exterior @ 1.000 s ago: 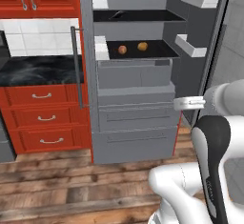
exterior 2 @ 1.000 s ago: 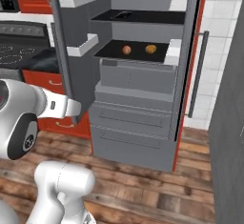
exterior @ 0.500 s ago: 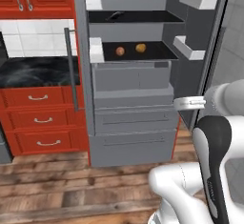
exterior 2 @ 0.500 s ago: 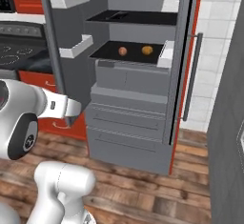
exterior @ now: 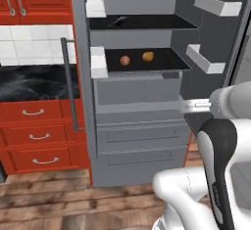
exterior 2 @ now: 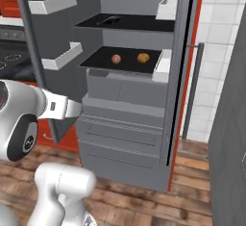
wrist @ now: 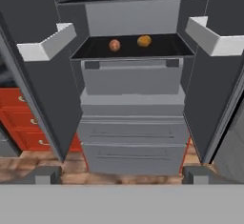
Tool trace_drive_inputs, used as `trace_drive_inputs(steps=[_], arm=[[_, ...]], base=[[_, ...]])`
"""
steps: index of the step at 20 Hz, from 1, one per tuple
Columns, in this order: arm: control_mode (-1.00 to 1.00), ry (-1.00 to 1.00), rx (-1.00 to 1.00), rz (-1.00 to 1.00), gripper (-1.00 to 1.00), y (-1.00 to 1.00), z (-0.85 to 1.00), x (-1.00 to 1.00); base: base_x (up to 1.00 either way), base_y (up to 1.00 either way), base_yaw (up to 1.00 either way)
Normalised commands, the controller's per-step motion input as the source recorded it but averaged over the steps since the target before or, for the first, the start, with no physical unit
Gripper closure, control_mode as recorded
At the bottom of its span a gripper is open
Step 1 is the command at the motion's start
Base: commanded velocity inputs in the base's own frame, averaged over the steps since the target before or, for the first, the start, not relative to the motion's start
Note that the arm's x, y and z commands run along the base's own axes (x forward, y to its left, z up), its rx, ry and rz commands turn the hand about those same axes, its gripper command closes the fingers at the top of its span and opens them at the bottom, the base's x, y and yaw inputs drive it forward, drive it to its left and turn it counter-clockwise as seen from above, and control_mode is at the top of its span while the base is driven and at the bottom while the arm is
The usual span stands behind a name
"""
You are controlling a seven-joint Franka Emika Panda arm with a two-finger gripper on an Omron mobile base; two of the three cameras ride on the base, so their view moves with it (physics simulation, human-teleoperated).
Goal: Gather the onion and potato from the fridge and place them on a tray on the dining counter. Then gather the steak and fish from the fridge and place them on the other tray.
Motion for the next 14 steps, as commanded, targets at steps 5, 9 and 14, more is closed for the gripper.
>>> trace_drive_inputs(steps=[5, 9, 14], arm=[[1.00, 0.00, 0.00, 0.00, -1.00, 0.00, 0.00, 0.00], [1.00, 0.00, 0.00, 0.00, -1.00, 0.00, 0.00, 0.00], [1.00, 0.00, 0.00, 0.00, -1.00, 0.00, 0.00, 0.00]], base=[[0.62, 0.00, 0.00], [0.56, 0.00, 0.00], [0.54, 0.00, 0.00]])
